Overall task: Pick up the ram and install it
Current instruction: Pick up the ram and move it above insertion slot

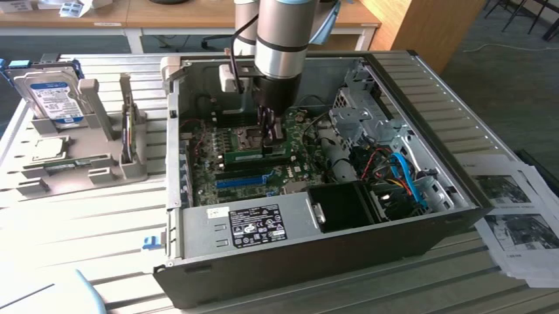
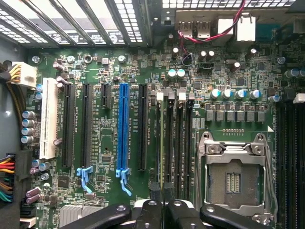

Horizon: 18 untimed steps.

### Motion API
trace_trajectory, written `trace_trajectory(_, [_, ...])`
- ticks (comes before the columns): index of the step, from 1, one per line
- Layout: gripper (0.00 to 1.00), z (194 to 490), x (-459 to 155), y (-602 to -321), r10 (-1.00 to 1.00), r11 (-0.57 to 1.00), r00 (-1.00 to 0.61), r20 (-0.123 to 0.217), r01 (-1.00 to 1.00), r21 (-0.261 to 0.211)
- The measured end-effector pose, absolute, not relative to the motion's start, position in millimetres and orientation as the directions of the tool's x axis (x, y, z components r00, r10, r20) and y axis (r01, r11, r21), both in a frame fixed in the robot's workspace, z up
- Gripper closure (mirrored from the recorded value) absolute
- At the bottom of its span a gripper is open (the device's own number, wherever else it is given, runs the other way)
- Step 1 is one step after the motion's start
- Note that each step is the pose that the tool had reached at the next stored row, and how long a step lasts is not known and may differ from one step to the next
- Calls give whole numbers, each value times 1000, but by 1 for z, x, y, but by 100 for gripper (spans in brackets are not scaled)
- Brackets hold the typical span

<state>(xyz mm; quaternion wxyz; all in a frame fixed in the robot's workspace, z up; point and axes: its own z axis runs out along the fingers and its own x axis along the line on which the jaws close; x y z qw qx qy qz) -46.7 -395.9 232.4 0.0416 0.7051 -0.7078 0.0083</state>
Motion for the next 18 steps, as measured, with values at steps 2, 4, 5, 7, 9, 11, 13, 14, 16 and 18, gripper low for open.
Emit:
trace_trajectory(2, [89,232,-47,-396,-997,5,-2,71,-999,47])
trace_trajectory(4, [89,232,-47,-397,-998,5,-2,71,-999,47])
trace_trajectory(5, [89,232,-47,-397,-997,5,-2,71,-999,47])
trace_trajectory(7, [89,232,-47,-397,-997,5,-2,71,-999,47])
trace_trajectory(9, [89,232,-47,-397,-997,6,-3,71,-999,47])
trace_trajectory(11, [89,232,-47,-397,-997,10,-6,71,-999,47])
trace_trajectory(13, [89,232,-47,-397,-997,14,-10,71,-999,47])
trace_trajectory(14, [89,232,-47,-397,-997,14,-11,71,-999,47])
trace_trajectory(16, [89,232,-47,-397,-997,14,-11,71,-999,47])
trace_trajectory(18, [89,232,-47,-397,-997,14,-11,71,-999,47])
